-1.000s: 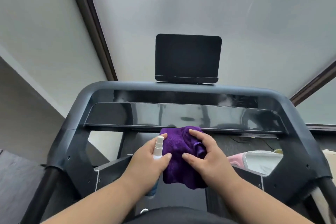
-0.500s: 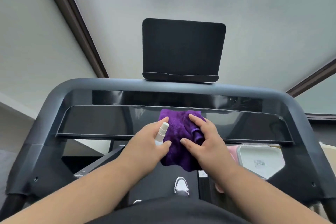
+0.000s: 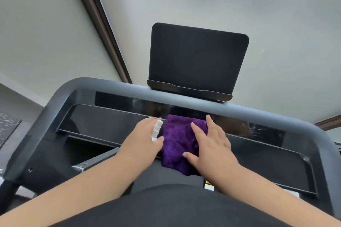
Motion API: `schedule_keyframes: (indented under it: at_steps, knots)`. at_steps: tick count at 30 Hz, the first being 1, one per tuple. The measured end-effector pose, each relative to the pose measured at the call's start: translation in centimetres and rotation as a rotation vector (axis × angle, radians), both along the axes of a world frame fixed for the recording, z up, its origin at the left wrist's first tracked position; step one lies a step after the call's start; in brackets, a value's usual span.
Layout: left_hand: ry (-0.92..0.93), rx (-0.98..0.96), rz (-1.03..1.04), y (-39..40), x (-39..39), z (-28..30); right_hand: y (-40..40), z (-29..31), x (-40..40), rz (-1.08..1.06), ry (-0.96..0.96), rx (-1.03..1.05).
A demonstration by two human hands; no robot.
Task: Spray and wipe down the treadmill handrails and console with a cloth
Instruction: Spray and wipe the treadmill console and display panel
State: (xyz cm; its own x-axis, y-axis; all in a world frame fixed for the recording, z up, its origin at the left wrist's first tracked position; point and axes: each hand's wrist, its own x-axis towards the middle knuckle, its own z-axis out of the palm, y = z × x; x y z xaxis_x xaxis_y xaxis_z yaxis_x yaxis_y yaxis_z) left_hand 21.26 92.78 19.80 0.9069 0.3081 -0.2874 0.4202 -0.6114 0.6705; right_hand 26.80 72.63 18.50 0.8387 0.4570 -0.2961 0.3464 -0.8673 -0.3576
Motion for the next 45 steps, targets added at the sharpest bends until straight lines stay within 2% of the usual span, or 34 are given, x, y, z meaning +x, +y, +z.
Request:
schedule_keyframes:
  at_steps: [3,6,8,11,16,23,27,30,37,42,45]
  knots:
    - [-0.054,0.037,0.109,0.8,-1.8,0.5,0.5,1.1,1.0,0.268,-0.235,-0.002]
    - [-0.101,-0.004,0.205,1.3,-4.1,1.1,1.9,-0.8,2.0,0.570,-0.206,-0.109]
    - [-0.134,-0.002,0.266,1.6,-5.6,1.3,2.5,-3.0,2.1,0.667,-0.151,-0.215]
    - [-0.155,-0.004,0.336,2.5,-7.3,1.4,3.5,-4.4,2.2,0.690,-0.124,-0.283]
    - [-0.166,0.034,0.395,4.9,-9.8,1.4,7.9,-4.4,1.7,0.697,-0.126,-0.281]
    - [-0.196,-0.002,0.437,9.8,-11.5,0.5,19.6,-4.3,0.5,0.803,-0.238,-0.227]
    - [-0.219,-0.004,0.413,12.7,-11.8,0.2,25.0,-4.7,-0.2,0.819,-0.258,-0.272]
    - [-0.244,-0.023,0.363,14.7,-11.9,-0.3,24.7,-4.3,-0.4,0.782,-0.236,-0.296]
    - [-0.374,-0.081,0.251,19.9,-12.7,-1.1,16.8,-4.4,-2.5,0.615,-0.227,-0.271]
    - [-0.391,-0.088,0.208,22.5,-13.7,-1.0,21.5,-4.7,-3.7,0.505,-0.204,-0.275]
    - [-0.398,-0.138,0.172,23.2,-14.3,-1.2,26.5,-4.9,-3.9,0.527,-0.247,-0.269]
